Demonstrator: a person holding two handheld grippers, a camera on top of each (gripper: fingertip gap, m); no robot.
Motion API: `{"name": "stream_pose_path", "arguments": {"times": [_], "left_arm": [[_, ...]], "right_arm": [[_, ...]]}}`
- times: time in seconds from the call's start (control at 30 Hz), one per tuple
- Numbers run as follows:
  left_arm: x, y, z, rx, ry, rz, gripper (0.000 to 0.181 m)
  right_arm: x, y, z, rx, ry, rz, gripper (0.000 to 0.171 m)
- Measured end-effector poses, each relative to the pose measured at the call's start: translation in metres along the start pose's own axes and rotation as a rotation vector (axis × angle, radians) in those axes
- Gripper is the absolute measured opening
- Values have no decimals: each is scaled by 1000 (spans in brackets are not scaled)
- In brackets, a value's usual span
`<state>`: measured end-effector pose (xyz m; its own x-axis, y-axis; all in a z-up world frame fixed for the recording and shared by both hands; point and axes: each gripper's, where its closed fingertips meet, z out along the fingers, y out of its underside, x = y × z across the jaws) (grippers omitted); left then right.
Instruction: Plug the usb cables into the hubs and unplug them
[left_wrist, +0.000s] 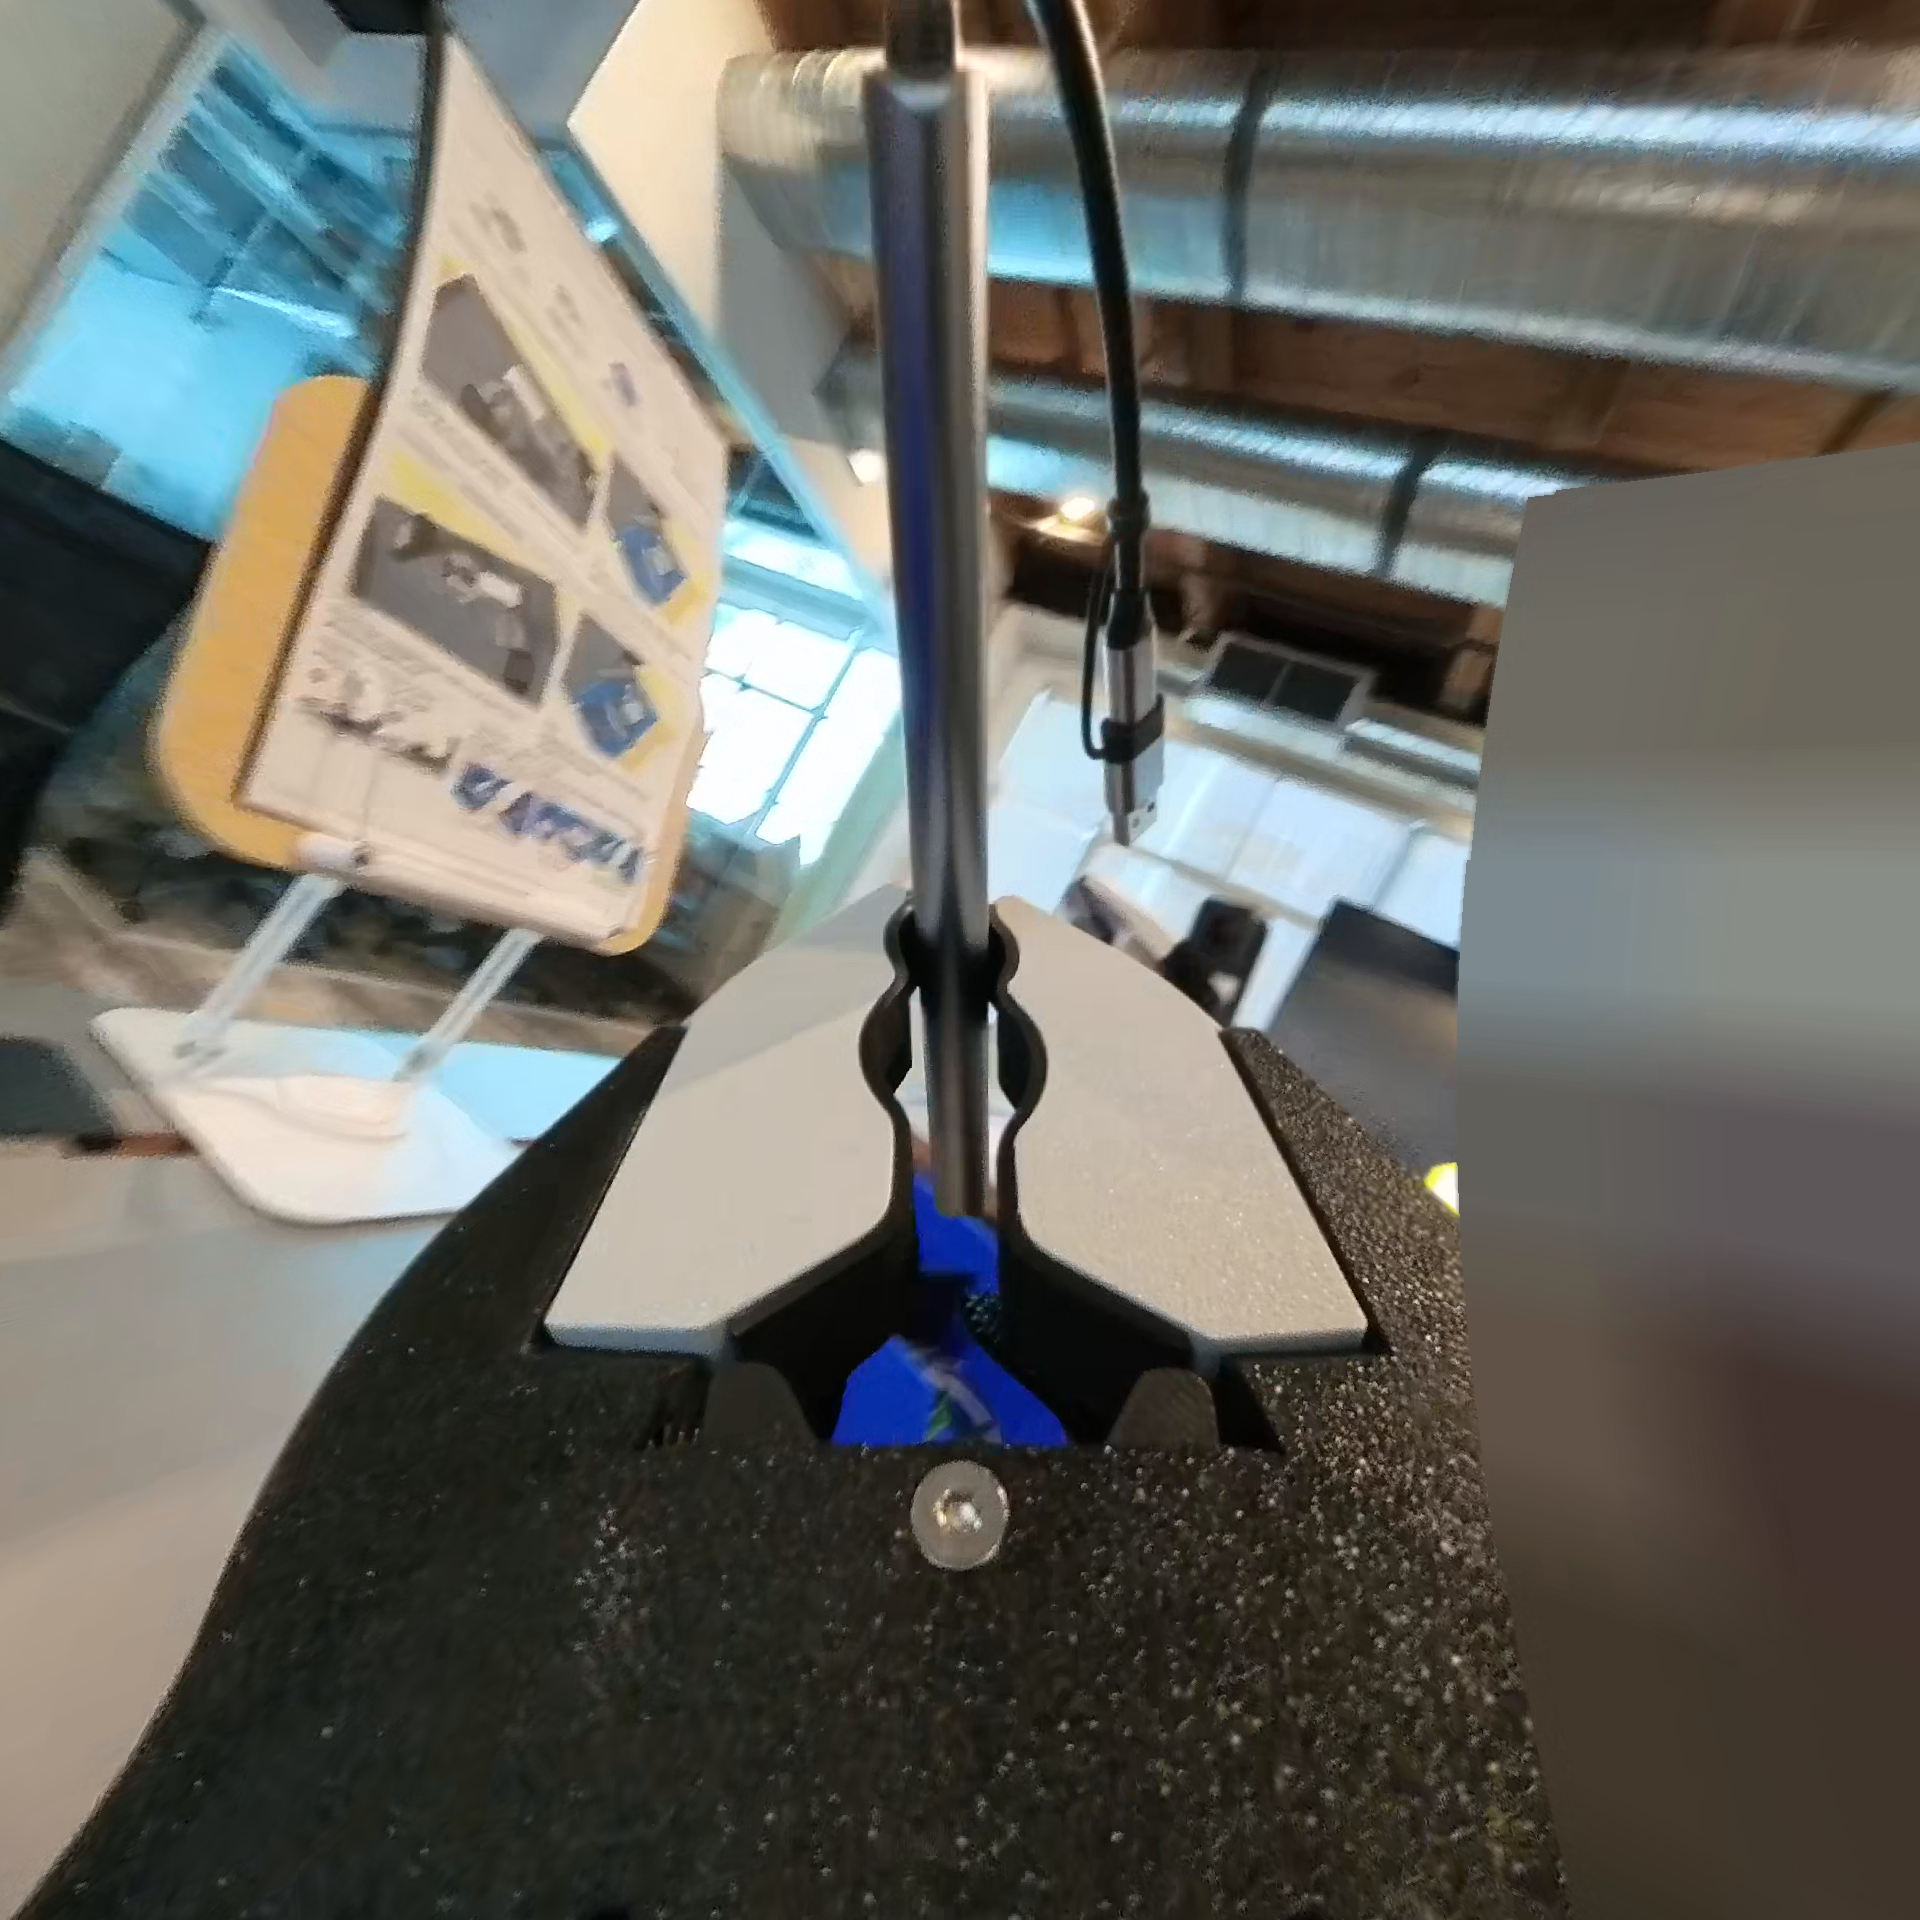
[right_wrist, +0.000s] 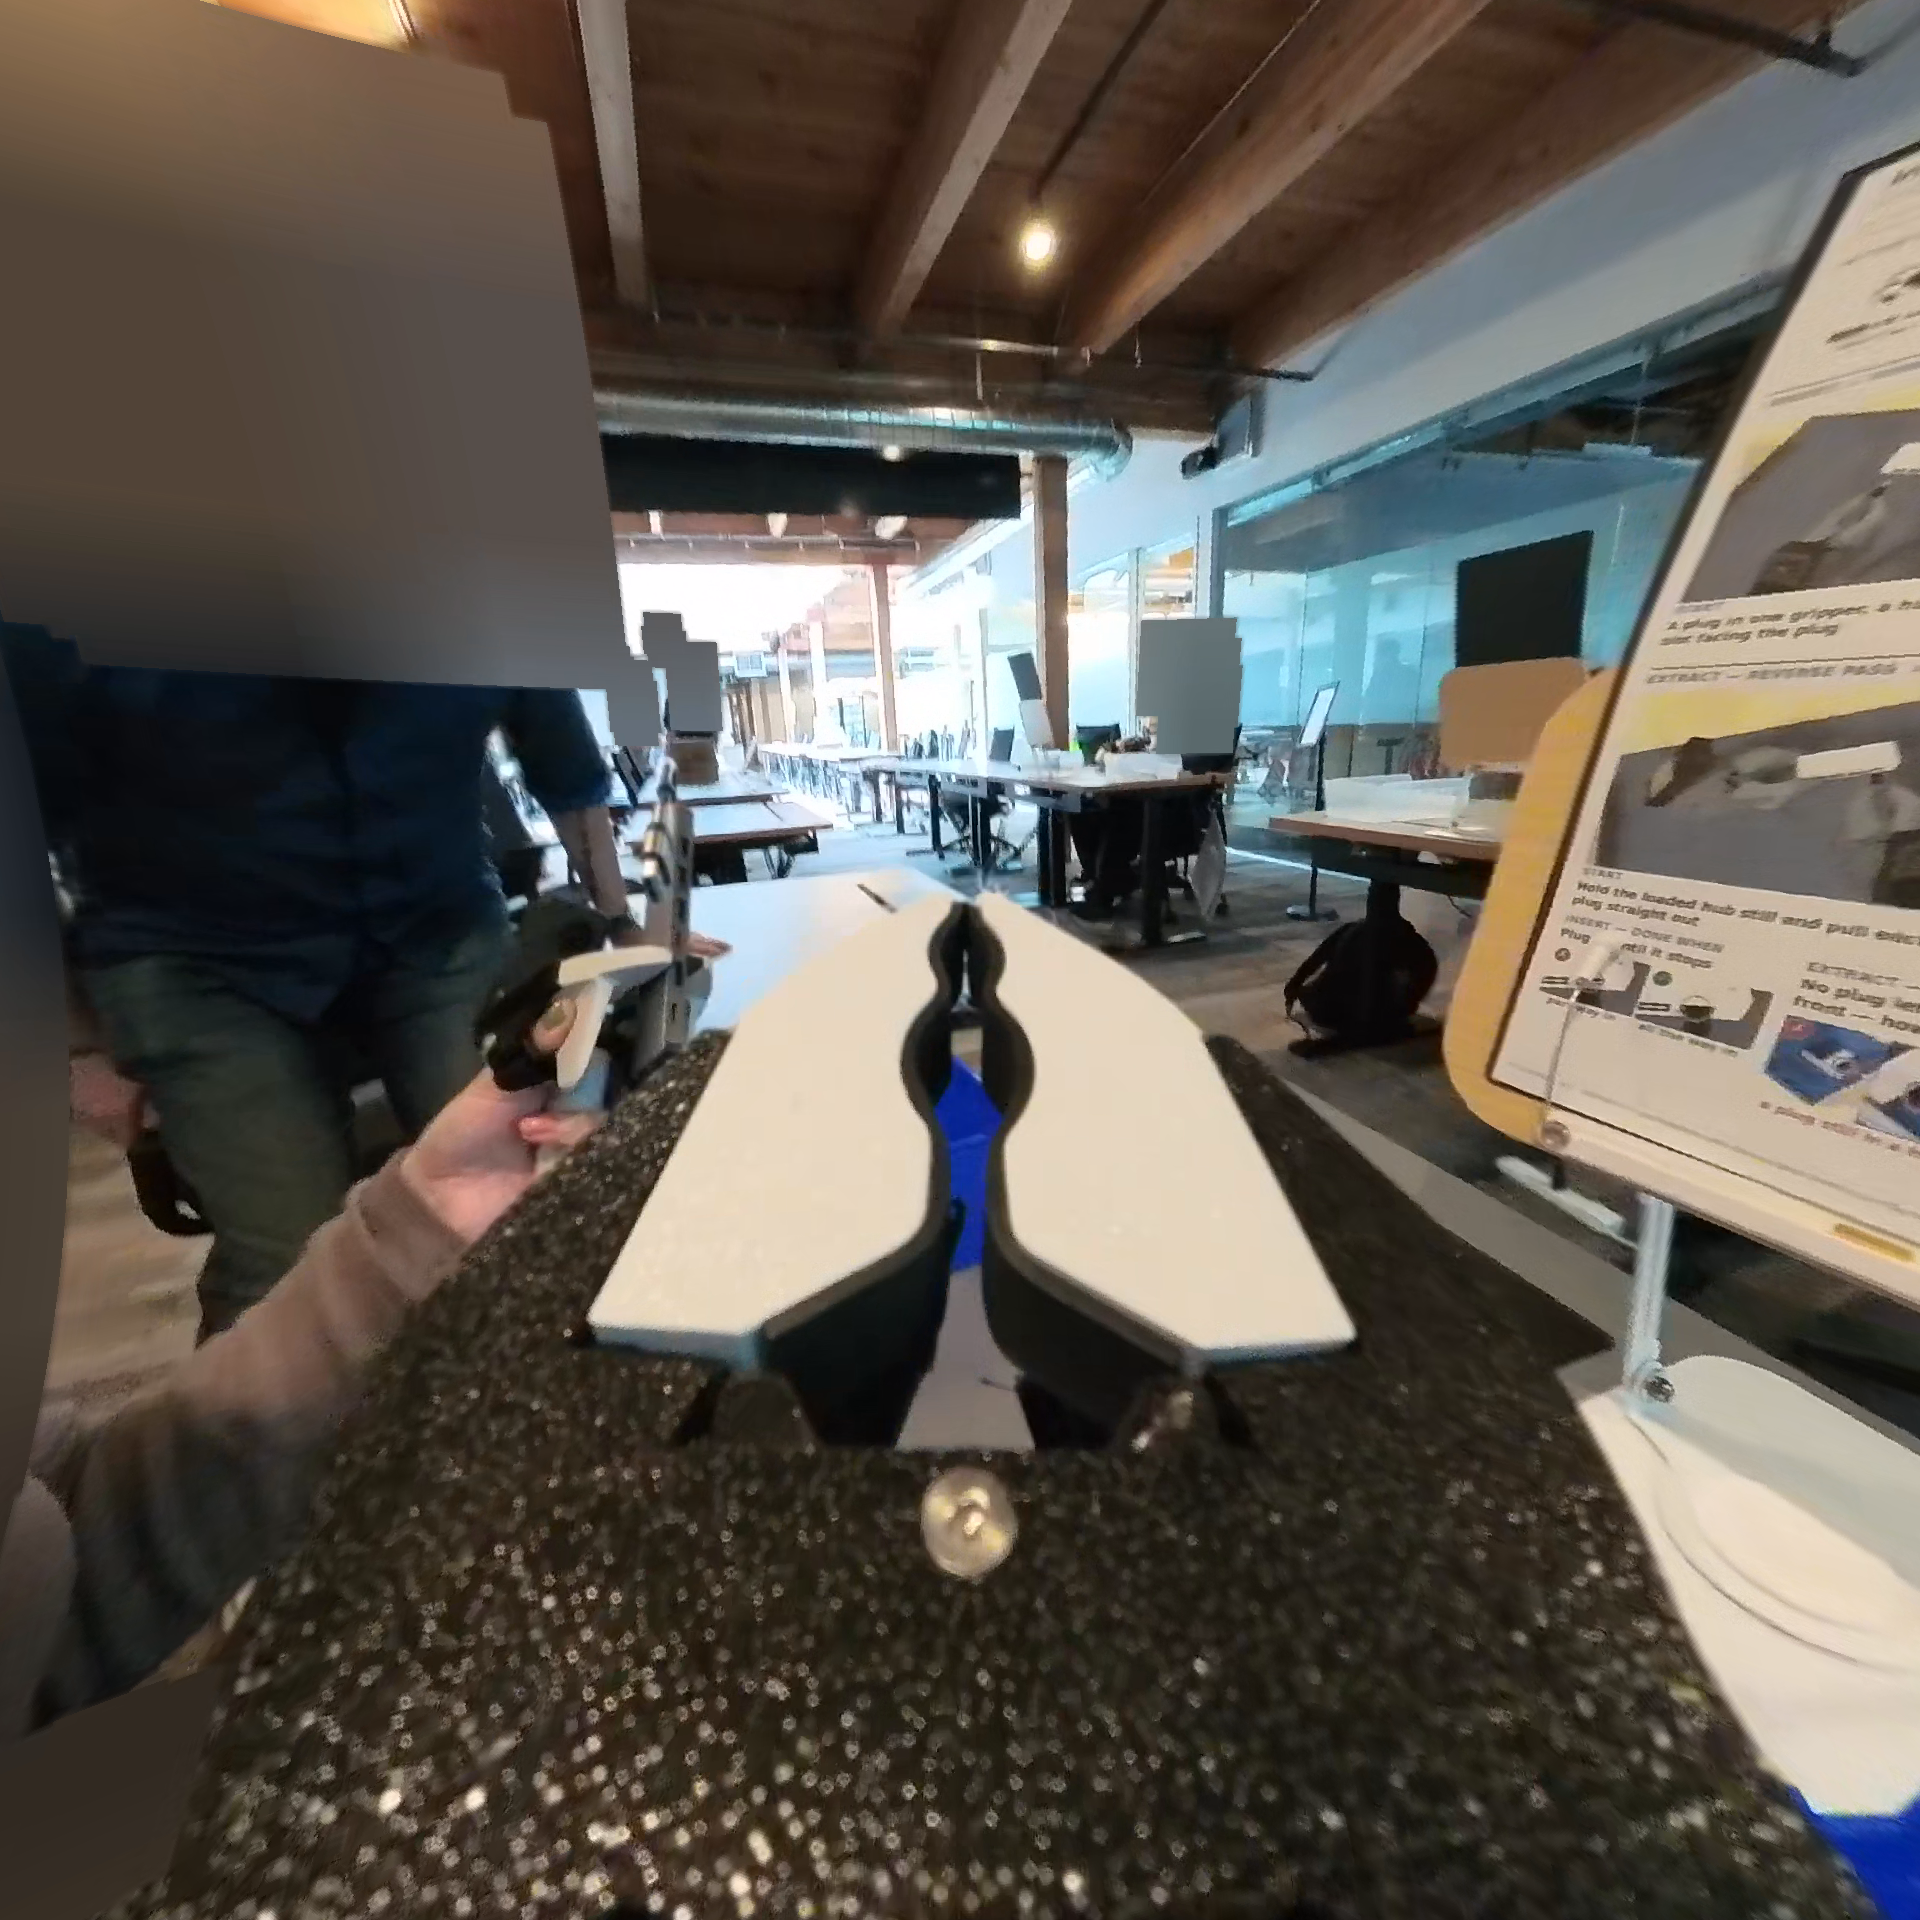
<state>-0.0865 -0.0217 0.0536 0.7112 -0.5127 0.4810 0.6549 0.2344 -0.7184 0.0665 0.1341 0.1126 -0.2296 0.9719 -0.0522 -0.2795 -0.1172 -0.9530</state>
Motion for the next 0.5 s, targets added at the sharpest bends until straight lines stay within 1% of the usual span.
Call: {"name": "stream_pose_path", "arguments": {"times": [0.1, 0.23, 0.37, 0.5], "left_arm": [[-19, 10, -3, -64, -131, 61, 10], [-31, 16, -5, -114, -223, 121, 11], [-33, 16, -7, -132, -240, 158, 11], [-35, 15, -9, -138, -247, 165, 11]], "right_arm": [[8, 26, 21, -127, 56, -39, 0], [11, 53, 41, -228, 54, -32, 0], [19, 73, 46, -326, 92, -56, 0], [19, 78, 47, -352, 90, -61, 0]]}}
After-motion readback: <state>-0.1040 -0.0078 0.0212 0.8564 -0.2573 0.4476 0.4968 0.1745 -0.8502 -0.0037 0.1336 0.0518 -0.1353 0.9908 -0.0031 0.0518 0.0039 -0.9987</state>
